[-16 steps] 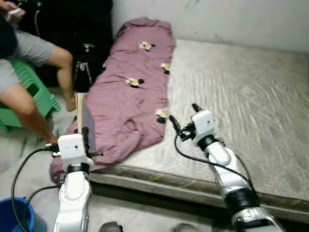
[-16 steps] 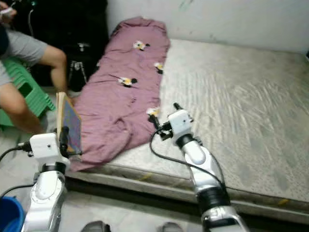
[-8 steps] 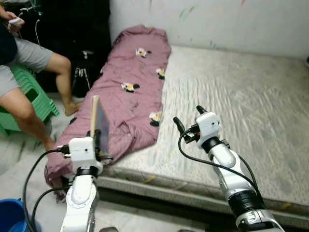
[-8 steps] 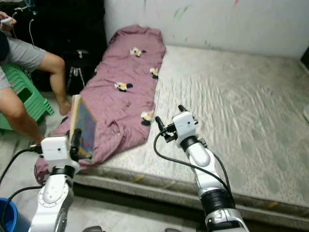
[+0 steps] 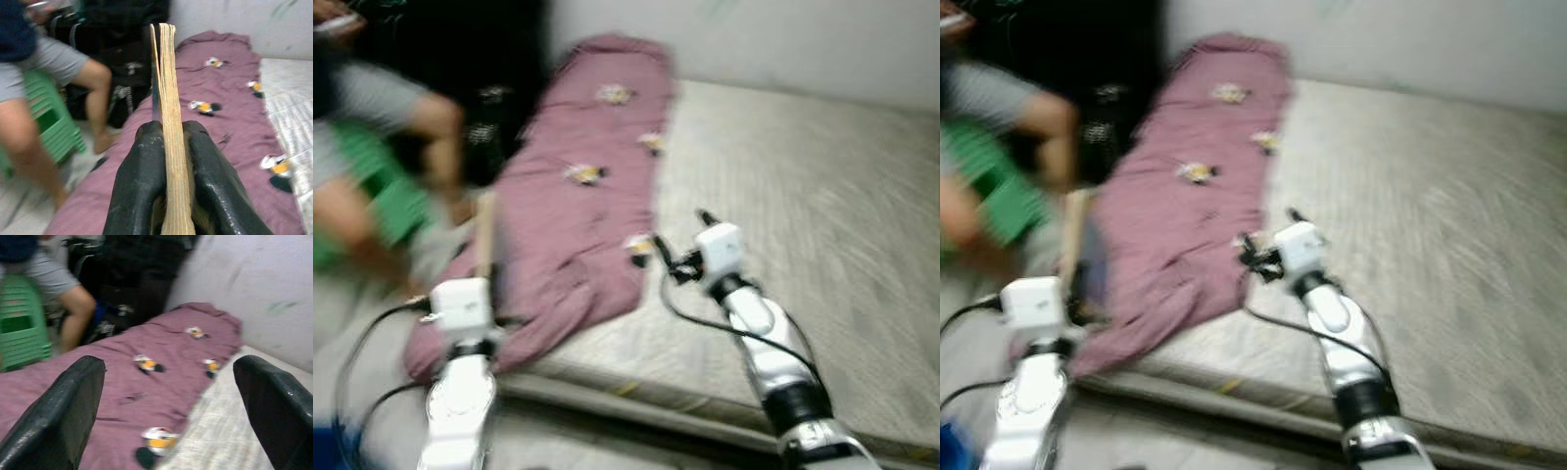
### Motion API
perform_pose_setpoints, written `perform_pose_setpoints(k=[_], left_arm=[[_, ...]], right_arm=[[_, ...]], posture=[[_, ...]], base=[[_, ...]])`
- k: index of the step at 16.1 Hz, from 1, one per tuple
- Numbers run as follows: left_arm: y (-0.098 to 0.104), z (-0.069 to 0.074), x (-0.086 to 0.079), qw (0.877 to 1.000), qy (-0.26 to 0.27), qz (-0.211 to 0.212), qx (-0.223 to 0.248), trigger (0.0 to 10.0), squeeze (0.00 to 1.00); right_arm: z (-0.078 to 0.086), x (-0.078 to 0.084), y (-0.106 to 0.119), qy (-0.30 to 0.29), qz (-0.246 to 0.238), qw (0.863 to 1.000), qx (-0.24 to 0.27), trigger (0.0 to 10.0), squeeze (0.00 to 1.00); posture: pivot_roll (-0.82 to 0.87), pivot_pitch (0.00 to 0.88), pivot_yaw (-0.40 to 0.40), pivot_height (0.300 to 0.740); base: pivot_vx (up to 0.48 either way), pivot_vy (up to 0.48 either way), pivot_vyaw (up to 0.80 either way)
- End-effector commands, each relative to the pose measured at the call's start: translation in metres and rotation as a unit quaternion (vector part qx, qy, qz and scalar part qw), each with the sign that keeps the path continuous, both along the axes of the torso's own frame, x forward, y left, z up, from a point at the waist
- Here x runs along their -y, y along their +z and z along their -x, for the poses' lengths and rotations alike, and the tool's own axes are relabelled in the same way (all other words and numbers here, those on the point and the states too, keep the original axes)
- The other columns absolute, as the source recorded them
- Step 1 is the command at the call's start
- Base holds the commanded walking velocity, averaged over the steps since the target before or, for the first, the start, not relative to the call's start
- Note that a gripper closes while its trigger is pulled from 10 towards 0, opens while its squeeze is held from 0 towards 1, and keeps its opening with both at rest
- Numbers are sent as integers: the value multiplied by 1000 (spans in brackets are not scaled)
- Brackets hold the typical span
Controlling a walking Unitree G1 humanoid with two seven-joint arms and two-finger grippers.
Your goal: Clean up the room
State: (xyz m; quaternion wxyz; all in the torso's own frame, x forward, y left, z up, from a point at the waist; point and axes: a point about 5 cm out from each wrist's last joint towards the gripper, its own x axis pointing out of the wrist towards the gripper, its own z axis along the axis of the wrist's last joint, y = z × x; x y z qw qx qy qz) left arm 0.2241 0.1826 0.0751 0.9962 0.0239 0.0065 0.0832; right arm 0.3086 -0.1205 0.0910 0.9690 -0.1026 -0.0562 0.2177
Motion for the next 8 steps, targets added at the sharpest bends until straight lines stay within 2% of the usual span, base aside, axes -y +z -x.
perform_pose_setpoints(k=[1, 4, 7, 8], left_arm=[[13, -8, 17, 999, -29, 13, 31, 10000, 0], [8, -8, 19, 1000, -11, 9, 13, 10000, 0], [8, -8, 18, 1000, -13, 6, 16, 10000, 0], [9, -8, 18, 1000, -13, 4, 16, 10000, 0]], right_arm=[[0, 15, -1, -18, 7, 1000, -2, 10000, 0], [0, 16, 0, -20, 8, 1000, -1, 10000, 0], [0, 17, -1, -21, 9, 1000, -4, 10000, 0], [0, 16, -2, -21, 5, 1000, -8, 10000, 0]], posture=[[-3, 0, -16, 740], [-4, 0, -16, 740], [-2, 0, -20, 740], [-2, 0, -20, 740]], base=[[274, 0, 0], [0, 0, 0], [0, 0, 0], [0, 0, -800]])
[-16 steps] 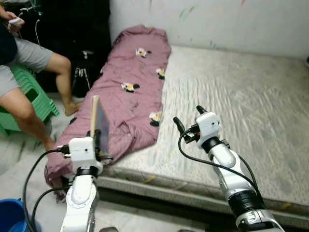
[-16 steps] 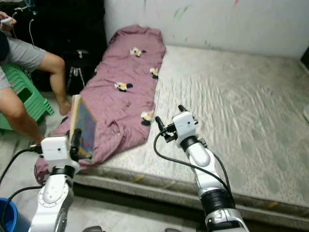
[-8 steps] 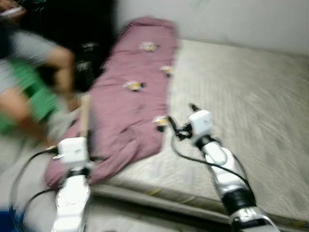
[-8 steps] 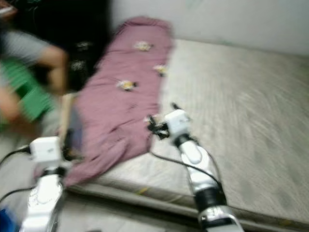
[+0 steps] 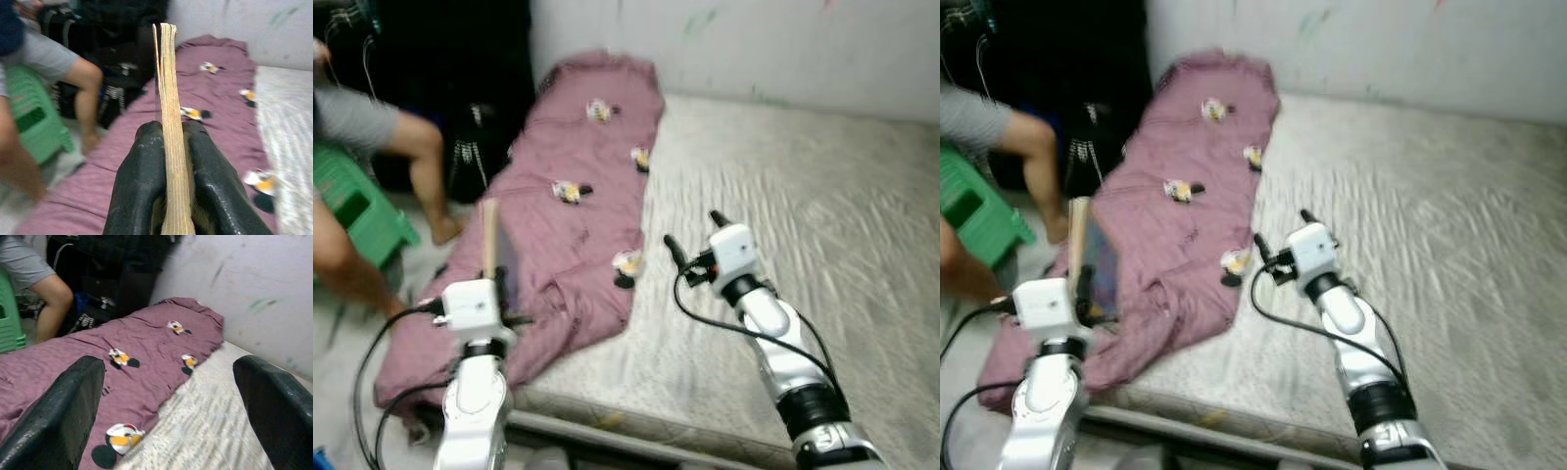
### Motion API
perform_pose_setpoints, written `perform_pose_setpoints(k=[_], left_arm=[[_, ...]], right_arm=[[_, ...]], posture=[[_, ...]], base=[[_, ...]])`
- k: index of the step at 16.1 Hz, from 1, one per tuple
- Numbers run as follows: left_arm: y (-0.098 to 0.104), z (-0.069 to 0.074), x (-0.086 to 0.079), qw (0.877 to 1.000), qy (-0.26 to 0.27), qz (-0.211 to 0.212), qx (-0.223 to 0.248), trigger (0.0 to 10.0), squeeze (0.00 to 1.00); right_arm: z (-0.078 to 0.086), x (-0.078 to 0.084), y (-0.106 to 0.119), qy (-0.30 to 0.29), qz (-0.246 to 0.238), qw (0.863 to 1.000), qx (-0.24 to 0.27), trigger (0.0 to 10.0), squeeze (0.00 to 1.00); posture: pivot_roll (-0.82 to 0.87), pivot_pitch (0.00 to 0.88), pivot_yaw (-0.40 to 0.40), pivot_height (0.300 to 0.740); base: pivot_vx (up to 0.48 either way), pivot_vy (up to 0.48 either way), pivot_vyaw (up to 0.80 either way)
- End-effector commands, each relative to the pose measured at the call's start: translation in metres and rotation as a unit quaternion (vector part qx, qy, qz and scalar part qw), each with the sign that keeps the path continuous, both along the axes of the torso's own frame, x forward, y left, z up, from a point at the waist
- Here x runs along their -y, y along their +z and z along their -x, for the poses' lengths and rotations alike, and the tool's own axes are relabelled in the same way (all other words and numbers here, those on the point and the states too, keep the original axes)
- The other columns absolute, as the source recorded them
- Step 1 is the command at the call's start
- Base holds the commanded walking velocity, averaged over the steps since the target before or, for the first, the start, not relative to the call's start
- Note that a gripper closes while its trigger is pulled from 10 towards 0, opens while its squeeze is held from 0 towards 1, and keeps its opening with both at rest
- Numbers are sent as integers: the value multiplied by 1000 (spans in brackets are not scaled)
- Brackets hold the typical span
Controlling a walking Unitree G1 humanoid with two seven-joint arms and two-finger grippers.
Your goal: Clean up the room
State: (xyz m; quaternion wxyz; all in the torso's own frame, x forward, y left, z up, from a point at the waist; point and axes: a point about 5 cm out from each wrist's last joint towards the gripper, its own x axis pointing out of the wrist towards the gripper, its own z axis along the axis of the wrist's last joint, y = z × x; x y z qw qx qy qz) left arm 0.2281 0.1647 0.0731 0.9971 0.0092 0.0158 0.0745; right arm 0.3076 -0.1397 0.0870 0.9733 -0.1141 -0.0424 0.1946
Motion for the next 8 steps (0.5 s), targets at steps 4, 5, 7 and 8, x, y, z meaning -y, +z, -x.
perform_pose_setpoints(k=[4, 5, 7, 8], left_arm=[[12, -4, 1, 999, -12, -16, 30, 10000, 0], [13, -4, 1, 999, -13, -16, 31, 10000, 0], [12, -4, 1, 999, -13, -16, 31, 10000, 0], [13, -4, 2, 999, -14, -16, 31, 10000, 0]], right_arm=[[-2, -3, 3, 3, -6, 1000, 4, 10000, 0], [-2, -3, 3, 3, -6, 1000, 4, 10000, 0], [-2, -3, 4, 3, -6, 1000, 5, 10000, 0], [-2, -3, 4, 4, -6, 1000, 5, 10000, 0]], posture=[[0, 0, -20, 740], [0, 0, -19, 740], [-2, 0, -19, 740], [-2, 0, -18, 740]], base=[[0, 0, -800], [0, -341, -800], [0, -354, -678], [0, -375, 0]])
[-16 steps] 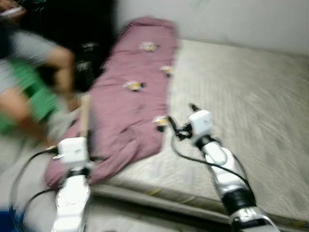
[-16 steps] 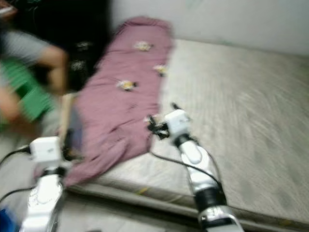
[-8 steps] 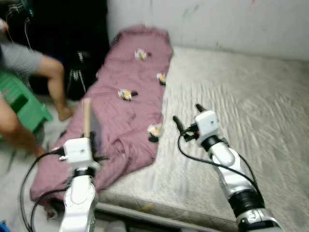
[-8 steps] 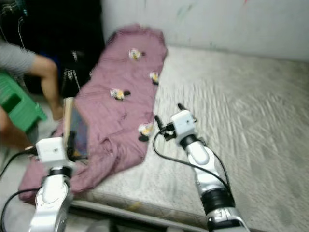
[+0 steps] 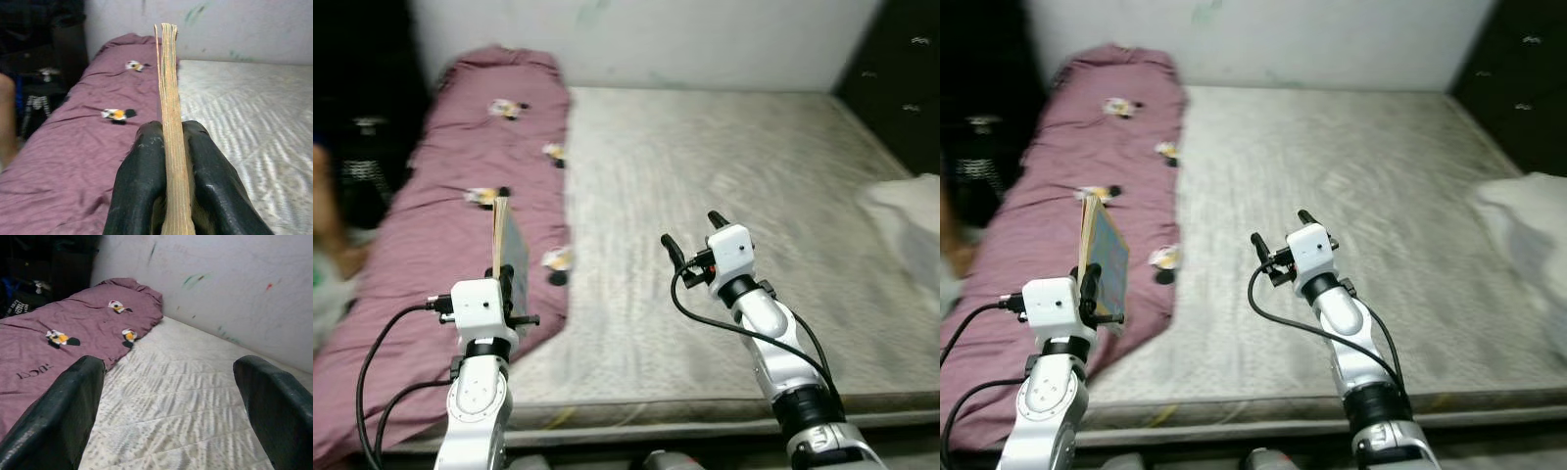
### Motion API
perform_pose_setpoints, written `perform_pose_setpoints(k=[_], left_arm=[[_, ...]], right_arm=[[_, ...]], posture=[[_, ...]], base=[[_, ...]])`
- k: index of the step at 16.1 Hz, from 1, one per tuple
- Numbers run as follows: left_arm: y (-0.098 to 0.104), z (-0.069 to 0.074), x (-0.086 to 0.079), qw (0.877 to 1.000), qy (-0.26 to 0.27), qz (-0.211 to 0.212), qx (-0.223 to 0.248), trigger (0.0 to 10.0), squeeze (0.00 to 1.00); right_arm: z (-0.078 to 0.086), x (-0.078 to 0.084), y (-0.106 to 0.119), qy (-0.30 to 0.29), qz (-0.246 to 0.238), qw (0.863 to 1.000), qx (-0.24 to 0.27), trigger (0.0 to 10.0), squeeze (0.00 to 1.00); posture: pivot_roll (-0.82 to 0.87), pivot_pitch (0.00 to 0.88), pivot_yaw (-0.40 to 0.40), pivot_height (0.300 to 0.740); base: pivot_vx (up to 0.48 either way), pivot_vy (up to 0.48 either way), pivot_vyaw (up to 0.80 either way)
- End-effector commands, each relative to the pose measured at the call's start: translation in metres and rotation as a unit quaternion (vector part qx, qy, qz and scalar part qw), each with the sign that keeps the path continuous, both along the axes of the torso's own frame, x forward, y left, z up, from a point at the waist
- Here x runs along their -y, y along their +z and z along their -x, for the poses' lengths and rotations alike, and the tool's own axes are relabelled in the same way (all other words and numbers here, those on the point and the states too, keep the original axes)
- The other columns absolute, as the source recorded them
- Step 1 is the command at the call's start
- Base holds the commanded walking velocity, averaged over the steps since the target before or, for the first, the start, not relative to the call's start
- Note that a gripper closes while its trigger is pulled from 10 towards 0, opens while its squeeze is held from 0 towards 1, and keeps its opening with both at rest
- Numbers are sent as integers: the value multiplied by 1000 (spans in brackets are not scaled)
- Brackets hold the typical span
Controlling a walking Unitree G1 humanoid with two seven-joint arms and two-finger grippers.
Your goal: Clean up the room
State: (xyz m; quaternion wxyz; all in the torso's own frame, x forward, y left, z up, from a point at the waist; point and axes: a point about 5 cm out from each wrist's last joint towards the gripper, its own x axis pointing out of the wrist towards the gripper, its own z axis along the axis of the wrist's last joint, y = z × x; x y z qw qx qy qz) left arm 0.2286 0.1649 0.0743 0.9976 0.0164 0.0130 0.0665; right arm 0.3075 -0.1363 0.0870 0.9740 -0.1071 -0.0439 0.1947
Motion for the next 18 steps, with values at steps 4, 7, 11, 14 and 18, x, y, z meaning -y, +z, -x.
perform_pose_setpoints(k=[4, 7, 11, 14, 18], left_arm=[[11, -3, 2, 1000, -6, -9, 29, 10000, 0], [12, -4, 2, 999, -7, -9, 30, 10000, 0], [11, -3, 2, 1000, -9, -8, 29, 10000, 0], [11, -3, 3, 1000, -8, -8, 29, 10000, 0], [11, -3, 3, 1000, -9, -8, 28, 10000, 0]], right_arm=[[-2, 0, 3, 4, 3, 1000, 5, 10000, 0], [-2, -1, 3, 5, 3, 1000, 5, 10000, 0], [-2, -1, 3, 5, 3, 1000, 6, 10000, 0], [-2, 0, 3, 5, 4, 1000, 6, 10000, 0], [-2, -1, 3, 7, 7, 1000, 5, 10000, 0]], posture=[[0, 0, -19, 740], [-1, 0, -19, 740], [-2, 0, -18, 740], [-1, 0, -19, 740], [-2, 0, -21, 740]], base=[[0, -390, 0], [0, -399, 0], [0, -404, 0], [0, -404, 0], [0, -406, 0]])
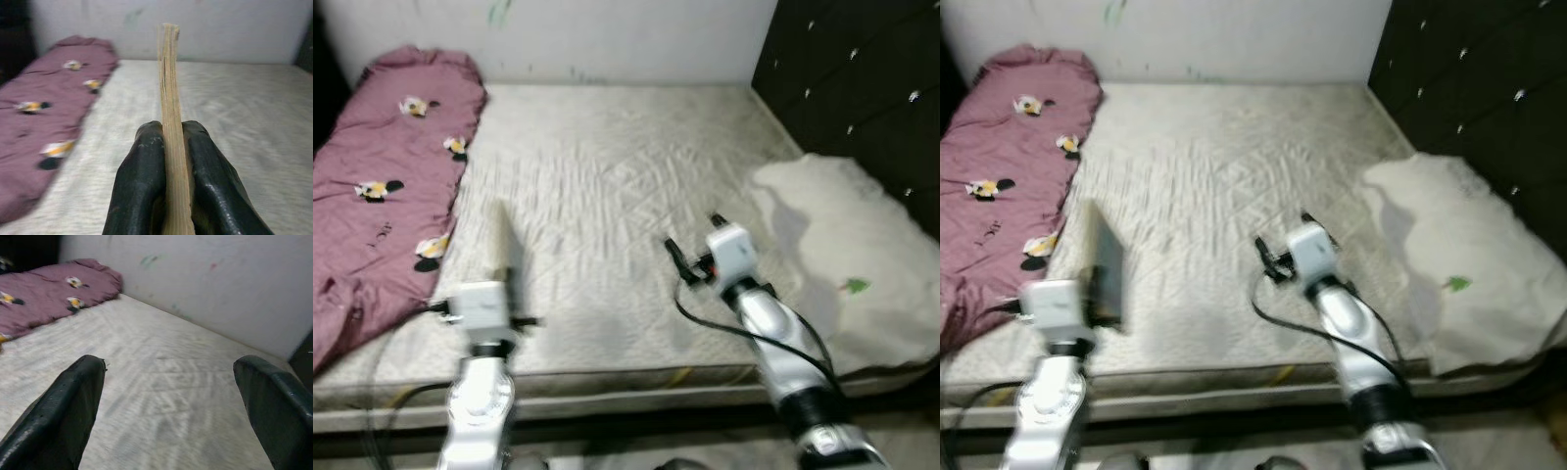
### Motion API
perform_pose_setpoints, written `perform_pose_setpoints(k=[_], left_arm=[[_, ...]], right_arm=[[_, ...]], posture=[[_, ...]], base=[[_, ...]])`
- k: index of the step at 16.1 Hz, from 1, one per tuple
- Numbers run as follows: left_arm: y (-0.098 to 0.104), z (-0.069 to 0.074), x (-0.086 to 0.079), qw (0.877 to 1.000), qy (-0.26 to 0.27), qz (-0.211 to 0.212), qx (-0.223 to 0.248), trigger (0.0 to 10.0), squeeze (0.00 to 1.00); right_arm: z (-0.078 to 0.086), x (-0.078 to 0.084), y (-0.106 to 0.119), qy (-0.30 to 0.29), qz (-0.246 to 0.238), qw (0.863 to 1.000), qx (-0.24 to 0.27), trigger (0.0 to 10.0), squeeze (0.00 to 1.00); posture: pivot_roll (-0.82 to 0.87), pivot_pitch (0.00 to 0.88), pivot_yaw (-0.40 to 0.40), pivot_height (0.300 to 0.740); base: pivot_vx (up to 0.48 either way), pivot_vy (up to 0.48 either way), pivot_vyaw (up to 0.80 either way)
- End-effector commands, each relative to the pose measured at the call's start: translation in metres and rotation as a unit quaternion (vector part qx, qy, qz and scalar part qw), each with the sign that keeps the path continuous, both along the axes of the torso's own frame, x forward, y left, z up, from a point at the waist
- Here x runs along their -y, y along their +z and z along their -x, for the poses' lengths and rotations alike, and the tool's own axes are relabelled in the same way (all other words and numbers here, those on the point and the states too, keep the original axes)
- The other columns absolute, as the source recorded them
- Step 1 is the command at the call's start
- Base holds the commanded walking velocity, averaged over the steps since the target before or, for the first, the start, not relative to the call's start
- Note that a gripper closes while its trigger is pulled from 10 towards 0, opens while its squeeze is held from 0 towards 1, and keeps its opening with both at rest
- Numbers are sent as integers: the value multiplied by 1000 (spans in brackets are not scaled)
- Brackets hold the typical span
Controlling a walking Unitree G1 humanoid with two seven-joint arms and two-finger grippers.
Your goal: Clean up the room
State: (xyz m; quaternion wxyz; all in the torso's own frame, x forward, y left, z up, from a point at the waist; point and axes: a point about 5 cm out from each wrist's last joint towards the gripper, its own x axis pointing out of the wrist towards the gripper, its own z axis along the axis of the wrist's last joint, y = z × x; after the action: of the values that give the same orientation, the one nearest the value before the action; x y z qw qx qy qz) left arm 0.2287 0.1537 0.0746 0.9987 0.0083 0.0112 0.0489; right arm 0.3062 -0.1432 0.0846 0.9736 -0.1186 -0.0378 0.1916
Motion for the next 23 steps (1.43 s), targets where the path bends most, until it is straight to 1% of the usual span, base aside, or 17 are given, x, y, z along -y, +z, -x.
perform_pose_setpoints(k=[1, 7, 10, 13, 14, 23], left_arm=[[10, -3, -8, 1000, 9, -16, 25, 10000, 0], [9, -3, -8, 1000, 10, -11, 23, 10000, 0], [9, -3, -8, 1000, 15, -6, 23, 10000, 0], [11, -3, -9, 999, 4, -8, 32, 10000, 0], [12, -2, -8, 999, -4, -3, 37, 10000, 0], [14, -2, -8, 999, -15, 1, 41, 10000, 0]], right_arm=[[-3, -7, 5, 12, -5, 1000, 8, 10000, 0], [-2, -7, 4, 15, 1, 1000, 9, 10000, 0], [-2, -7, 4, 14, 1, 1000, 11, 10000, 0], [-2, -7, 4, 15, 1, 1000, 11, 10000, 0], [-2, -7, 4, 15, 0, 1000, 11, 10000, 0], [-2, -9, 4, 14, -2, 1000, 11, 10000, 0]], posture=[[-2, 0, -21, 740], [-2, 0, -23, 740], [-1, 0, -23, 740], [0, 0, -22, 740], [1, 0, -22, 740], [2, 0, -17, 740]], base=[[0, -409, 0], [0, -407, 0], [0, 0, 0], [0, 0, 0], [0, 0, 0], [330, 0, 0]])
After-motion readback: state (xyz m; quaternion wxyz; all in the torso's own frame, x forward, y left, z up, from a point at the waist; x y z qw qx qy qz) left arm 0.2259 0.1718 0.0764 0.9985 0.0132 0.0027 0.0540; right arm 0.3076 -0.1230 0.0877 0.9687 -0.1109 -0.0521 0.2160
